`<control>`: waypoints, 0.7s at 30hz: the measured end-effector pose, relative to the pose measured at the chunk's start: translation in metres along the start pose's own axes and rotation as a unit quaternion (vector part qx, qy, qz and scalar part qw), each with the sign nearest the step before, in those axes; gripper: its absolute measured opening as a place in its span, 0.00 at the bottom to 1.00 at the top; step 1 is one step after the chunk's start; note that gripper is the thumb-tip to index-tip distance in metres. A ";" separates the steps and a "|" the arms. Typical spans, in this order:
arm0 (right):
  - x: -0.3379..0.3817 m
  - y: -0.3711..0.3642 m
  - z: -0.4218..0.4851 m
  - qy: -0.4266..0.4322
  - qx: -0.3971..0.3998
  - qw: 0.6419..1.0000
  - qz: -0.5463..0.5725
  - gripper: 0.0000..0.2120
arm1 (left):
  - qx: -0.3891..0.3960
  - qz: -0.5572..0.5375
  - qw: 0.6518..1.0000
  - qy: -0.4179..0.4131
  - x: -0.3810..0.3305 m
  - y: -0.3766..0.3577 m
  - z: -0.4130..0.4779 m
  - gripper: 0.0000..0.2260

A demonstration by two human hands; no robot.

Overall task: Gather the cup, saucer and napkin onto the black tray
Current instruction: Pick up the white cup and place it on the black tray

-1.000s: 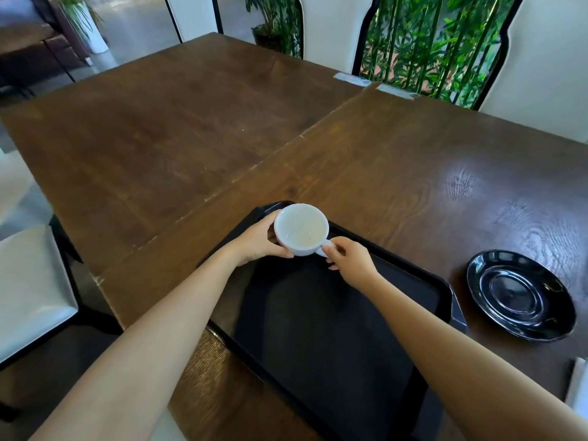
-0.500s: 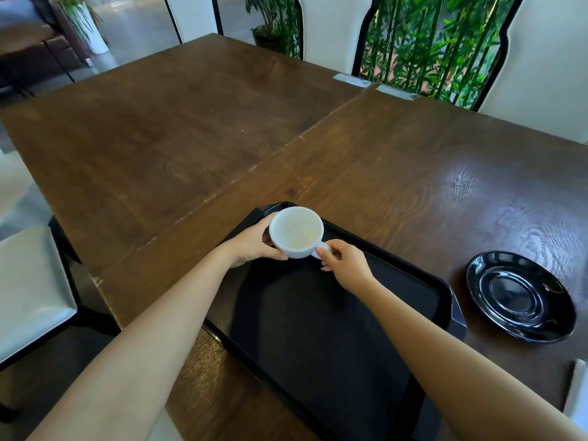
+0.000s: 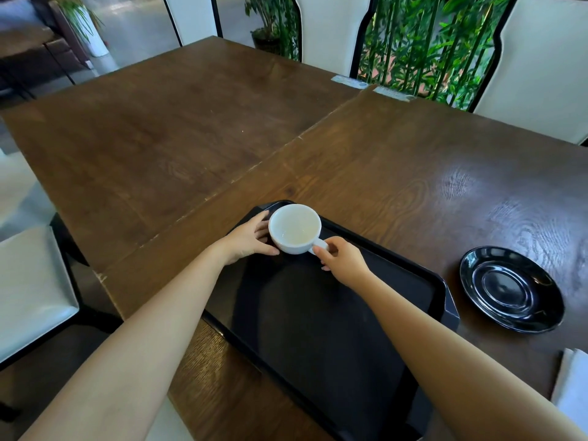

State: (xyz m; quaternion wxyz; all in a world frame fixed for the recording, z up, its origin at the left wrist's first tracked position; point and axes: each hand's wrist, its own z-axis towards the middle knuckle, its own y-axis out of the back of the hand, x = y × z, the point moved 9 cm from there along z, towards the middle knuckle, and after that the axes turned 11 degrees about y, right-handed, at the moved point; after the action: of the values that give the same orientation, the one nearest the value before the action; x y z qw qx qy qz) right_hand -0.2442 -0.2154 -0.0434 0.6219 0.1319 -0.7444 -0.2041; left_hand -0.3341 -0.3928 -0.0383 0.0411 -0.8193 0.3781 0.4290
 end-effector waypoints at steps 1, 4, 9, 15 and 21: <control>0.000 0.002 -0.001 -0.003 0.007 1.000 -0.010 0.18 | -0.015 0.002 1.000 0.006 0.000 0.006 -0.003 0.45; 0.002 0.016 -0.006 -0.008 0.021 0.999 -0.036 0.20 | -0.060 0.027 0.998 0.016 -0.006 0.025 -0.018 0.38; 0.011 0.045 -0.021 -0.018 0.090 0.990 -0.108 0.27 | -0.124 0.097 0.987 0.016 -0.045 0.040 -0.050 0.23; 0.015 0.098 -0.059 -0.049 0.169 0.965 -0.194 0.29 | -0.161 0.173 0.971 -0.038 -0.124 -0.002 -0.085 0.18; 0.001 0.165 -0.111 -0.086 0.167 0.943 -0.276 0.24 | -0.003 0.226 0.971 -0.083 -0.172 -0.125 -0.094 0.18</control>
State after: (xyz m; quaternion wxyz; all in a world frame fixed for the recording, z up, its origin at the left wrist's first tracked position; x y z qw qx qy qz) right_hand -0.1256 -0.0856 0.0505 0.4440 0.4160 -0.7528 -0.2512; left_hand -0.2485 -0.2408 0.1152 -0.0286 -0.6742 0.5473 0.4950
